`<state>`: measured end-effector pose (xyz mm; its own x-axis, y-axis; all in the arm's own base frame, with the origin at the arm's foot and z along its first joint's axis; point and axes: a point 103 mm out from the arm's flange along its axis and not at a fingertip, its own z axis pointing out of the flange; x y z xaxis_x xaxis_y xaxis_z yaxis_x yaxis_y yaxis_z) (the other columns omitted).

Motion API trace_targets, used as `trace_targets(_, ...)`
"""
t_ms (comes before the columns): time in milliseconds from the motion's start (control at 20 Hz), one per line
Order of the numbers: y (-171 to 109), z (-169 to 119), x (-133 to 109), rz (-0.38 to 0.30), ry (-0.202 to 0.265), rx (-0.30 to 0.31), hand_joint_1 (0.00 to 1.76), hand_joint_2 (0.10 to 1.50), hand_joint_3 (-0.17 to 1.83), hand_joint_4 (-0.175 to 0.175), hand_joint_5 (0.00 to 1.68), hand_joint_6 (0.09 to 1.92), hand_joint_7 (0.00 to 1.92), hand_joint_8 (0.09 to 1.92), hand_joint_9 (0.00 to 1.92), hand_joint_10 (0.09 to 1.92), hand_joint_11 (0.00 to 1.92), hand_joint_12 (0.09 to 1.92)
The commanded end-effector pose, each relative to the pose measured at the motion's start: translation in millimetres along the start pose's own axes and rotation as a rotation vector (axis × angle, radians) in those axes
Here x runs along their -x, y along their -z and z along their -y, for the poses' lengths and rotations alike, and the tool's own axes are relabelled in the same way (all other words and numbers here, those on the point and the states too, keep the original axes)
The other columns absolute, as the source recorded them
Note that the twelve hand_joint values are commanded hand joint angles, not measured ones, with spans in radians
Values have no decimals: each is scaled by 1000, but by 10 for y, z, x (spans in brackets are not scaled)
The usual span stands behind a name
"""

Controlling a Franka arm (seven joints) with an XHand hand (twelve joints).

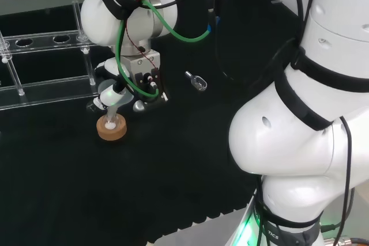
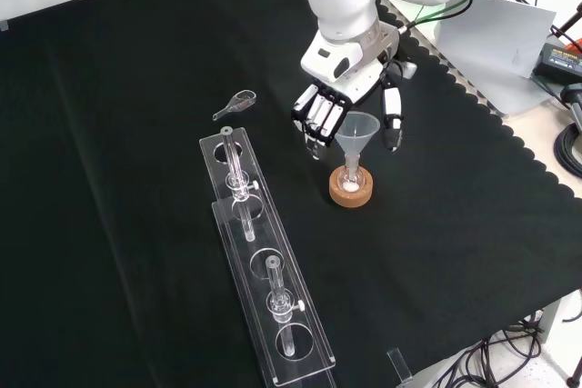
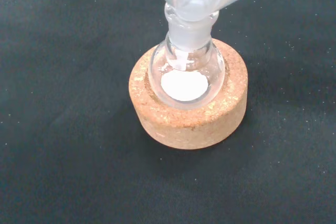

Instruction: Remove the funnel from the round-bottom flask.

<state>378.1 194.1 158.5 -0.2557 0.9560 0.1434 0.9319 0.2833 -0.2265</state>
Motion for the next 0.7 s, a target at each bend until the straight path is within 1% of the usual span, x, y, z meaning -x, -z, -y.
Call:
trace_targets(50,36,96,8,4,1,4,526,709,8,-7,367,87,364,562,420,681,0,1403)
trace_targets(300,1,181,-15,6,-15,-13,512,702,5,-12,313,87,308,569,344,722,0,1375)
trace_targets(400,-19,207,-25,8,-20,-23,506,698,3,-16,271,87,260,571,286,745,0,1344)
trace_targets(550,-42,262,-32,10,-31,-32,495,689,-2,-22,131,87,105,568,84,768,0,1216)
trace_targets(600,-49,286,-31,8,-37,-25,493,686,-3,-23,75,87,57,528,43,685,0,1147)
trace_targets(700,-58,327,-22,2,-48,-1,492,684,-3,-25,18,87,13,295,9,381,0,962)
